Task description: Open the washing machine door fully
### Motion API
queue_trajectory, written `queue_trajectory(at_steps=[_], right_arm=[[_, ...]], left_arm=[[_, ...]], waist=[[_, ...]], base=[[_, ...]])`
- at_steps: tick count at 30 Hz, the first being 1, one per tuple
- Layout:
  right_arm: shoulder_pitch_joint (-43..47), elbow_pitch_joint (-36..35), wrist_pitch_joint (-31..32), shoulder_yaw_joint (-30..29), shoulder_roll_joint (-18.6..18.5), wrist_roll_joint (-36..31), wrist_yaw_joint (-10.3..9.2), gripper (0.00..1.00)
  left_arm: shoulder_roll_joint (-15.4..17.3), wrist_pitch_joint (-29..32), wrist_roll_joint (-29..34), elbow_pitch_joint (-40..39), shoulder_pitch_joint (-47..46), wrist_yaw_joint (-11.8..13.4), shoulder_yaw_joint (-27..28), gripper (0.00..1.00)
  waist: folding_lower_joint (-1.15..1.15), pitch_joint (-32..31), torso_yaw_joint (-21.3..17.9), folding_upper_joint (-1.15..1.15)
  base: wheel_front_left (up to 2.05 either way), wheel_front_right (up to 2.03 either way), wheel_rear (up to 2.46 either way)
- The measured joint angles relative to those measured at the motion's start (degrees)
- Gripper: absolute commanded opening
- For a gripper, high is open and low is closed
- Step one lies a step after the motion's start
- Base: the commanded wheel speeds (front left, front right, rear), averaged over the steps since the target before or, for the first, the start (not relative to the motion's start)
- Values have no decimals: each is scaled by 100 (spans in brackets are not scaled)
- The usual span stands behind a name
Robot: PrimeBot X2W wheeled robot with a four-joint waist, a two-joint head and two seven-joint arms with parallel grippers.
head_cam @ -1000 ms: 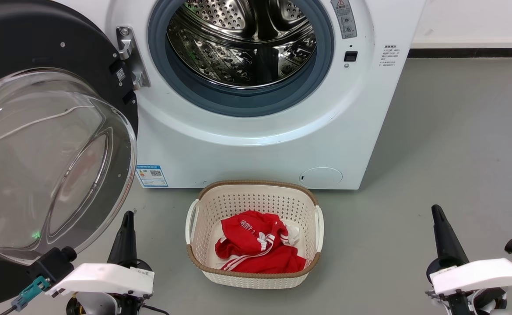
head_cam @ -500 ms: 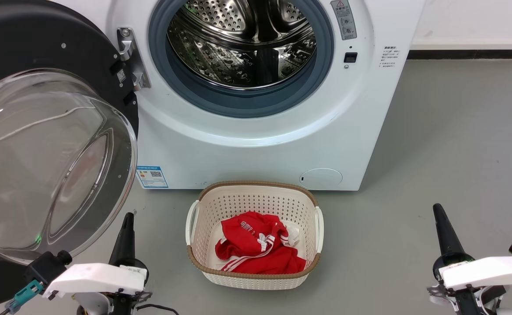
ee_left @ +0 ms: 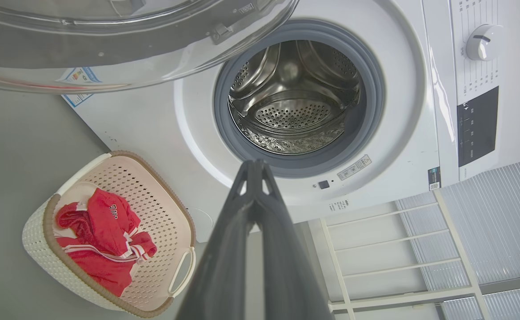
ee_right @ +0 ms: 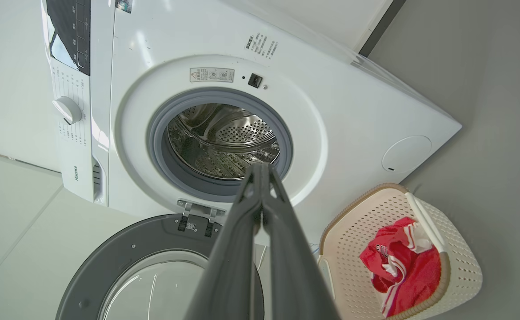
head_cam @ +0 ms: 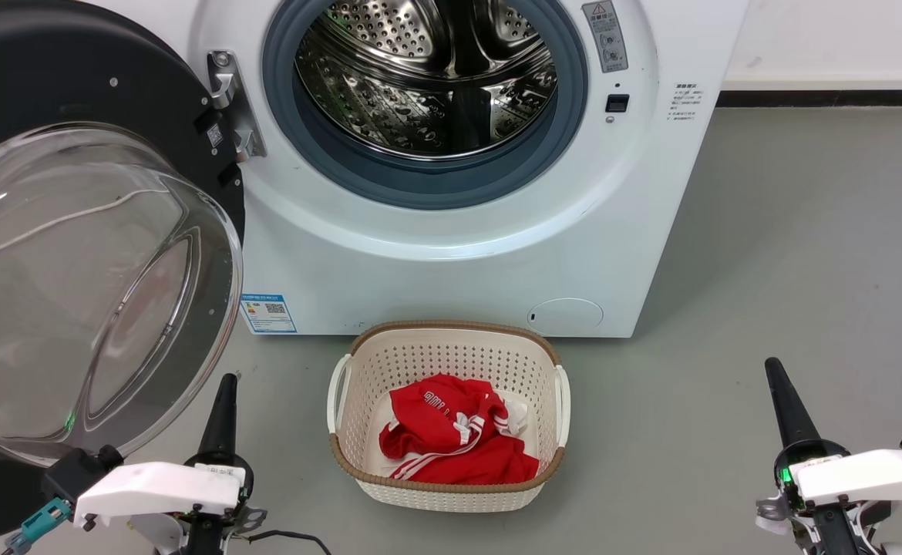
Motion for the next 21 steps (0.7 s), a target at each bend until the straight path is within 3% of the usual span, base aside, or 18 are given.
queue_trajectory(at_steps=[21], right_arm=[[-114,94,259,-100,-1,1089,0,0]], left_arm=[[-2,271,-1155,79,-64,-55,81,0]], waist=[[0,-32,2,0]], base=[[0,0,0]])
